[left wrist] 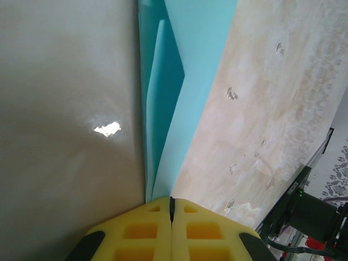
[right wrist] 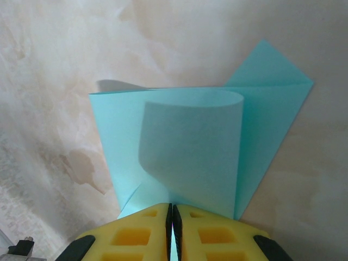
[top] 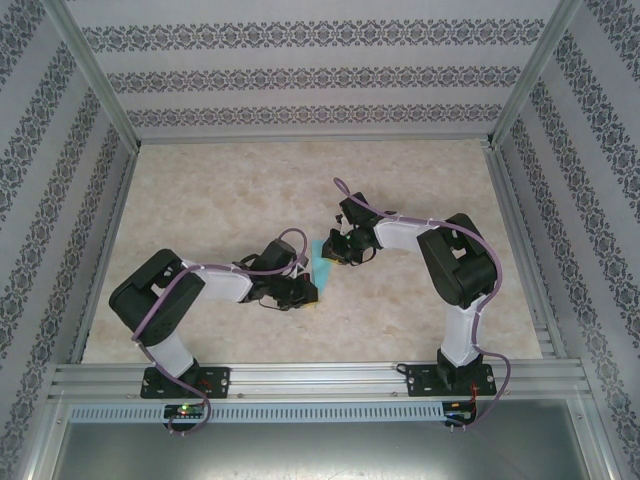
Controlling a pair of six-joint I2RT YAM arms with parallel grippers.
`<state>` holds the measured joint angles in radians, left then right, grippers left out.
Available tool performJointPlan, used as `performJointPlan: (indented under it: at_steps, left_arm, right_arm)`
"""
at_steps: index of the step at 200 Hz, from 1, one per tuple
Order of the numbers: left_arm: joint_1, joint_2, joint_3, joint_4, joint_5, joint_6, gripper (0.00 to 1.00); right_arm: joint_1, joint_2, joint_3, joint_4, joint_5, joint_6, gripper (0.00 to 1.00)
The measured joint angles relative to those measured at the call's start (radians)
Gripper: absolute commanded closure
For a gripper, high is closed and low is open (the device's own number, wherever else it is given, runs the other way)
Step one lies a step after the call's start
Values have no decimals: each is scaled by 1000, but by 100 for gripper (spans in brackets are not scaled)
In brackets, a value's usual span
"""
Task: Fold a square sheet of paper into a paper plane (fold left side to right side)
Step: Fold the wing for the fifth time at the center of the table.
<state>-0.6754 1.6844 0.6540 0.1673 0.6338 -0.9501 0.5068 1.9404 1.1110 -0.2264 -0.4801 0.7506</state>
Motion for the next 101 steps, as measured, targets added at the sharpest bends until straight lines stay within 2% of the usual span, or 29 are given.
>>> performJointPlan:
  at_steps: [101]
  left_arm:
    - [-9,-90,-56,-90,-5,-1,95]
  right_arm:
    - [0,3,6,-10,0,-17,86]
